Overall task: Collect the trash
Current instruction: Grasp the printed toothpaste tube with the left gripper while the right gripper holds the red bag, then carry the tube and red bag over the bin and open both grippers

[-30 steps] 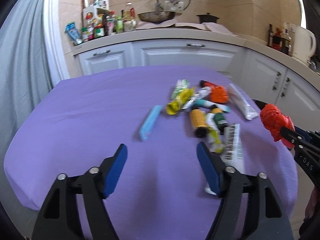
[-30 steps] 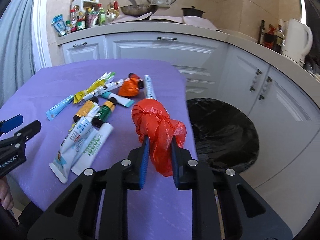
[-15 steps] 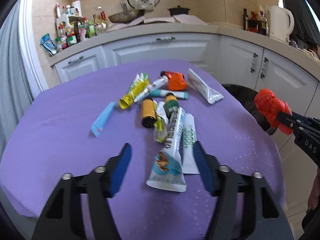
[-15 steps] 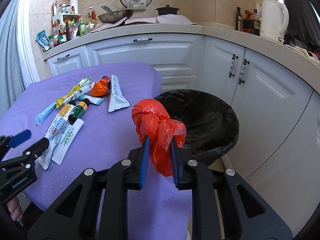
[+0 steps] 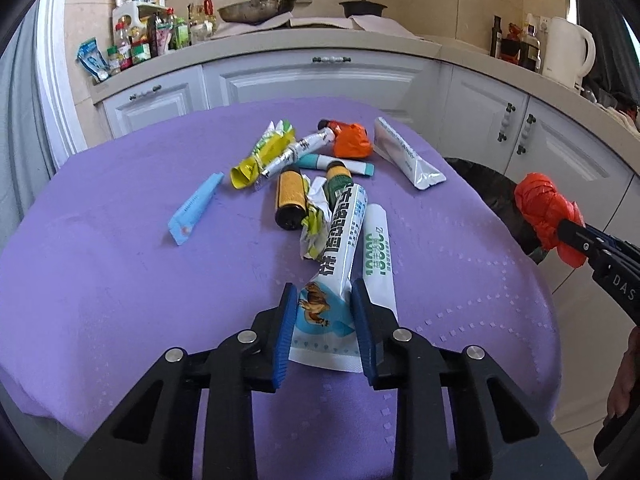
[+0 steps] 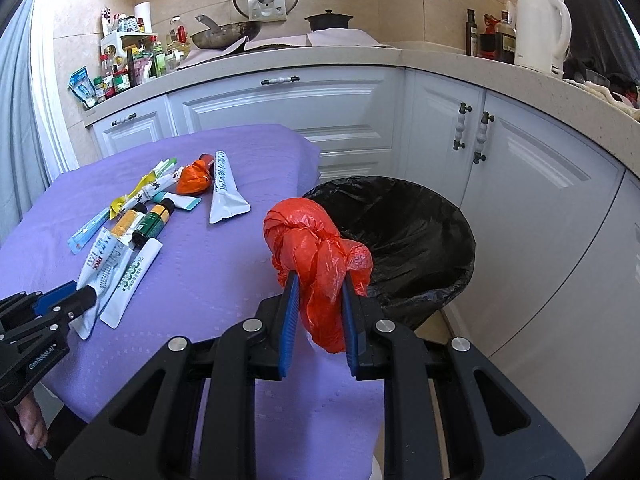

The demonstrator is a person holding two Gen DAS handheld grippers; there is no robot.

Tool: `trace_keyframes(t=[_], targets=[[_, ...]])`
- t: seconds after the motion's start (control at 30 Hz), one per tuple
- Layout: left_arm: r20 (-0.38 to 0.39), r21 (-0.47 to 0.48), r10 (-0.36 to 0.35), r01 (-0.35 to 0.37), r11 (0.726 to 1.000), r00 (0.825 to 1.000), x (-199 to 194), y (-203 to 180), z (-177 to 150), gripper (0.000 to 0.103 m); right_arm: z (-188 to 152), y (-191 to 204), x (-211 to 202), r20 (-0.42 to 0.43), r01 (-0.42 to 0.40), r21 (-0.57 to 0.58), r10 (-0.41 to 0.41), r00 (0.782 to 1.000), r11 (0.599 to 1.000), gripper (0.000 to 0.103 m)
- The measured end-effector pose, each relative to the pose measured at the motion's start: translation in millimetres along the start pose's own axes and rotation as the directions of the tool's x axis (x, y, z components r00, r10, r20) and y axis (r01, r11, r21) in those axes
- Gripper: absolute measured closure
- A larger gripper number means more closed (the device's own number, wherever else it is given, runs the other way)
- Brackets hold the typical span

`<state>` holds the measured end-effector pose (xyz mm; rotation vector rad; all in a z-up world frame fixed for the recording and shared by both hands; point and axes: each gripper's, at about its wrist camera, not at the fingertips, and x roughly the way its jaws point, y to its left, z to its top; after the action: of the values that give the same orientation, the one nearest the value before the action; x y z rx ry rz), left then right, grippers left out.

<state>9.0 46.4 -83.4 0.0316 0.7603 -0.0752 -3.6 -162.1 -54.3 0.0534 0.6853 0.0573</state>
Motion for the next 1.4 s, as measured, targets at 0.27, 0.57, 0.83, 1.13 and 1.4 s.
trace_keyframes(t=[0.27,0.57,0.83,1.13,1.4], targets=[[0.073,0.025,0.0,-0.002,1.0,0.997,-19.2,0.1,6.1,0.074,3.2,1.1,-6.7,0.019,0.007,-0.002,-0.007,1.0,1.0,0.083],[0.104,0.001,0.02,-0.02,1.0,0.994,-20.1,2.0,20.2,0.075,11.1,-2.0,-8.0,0.032,0.025,0.002,-0.025,0.999,1.0,0.083],[0.153,-0.002,-0.003,0.004,1.0,0.988,-9.6,-19.9,53.4,0.075,27.6,-20.1,-6.0,0.066,0.083,0.024,-0.085,0.994,0.996,0.083],[0.194,0.037,-0.054,0.048,0.998,0.98,12.0,-64.1,91.6,0.075,52.5,-49.4,14.6,0.108,0.155,0.055,-0.16,0.981,0.986,0.083],[0.167,0.078,-0.07,0.058,0.995,0.983,47.9,-102.7,115.8,0.075,68.6,-71.3,40.1,0.113,0.185,0.073,-0.192,0.975,0.98,0.083]])
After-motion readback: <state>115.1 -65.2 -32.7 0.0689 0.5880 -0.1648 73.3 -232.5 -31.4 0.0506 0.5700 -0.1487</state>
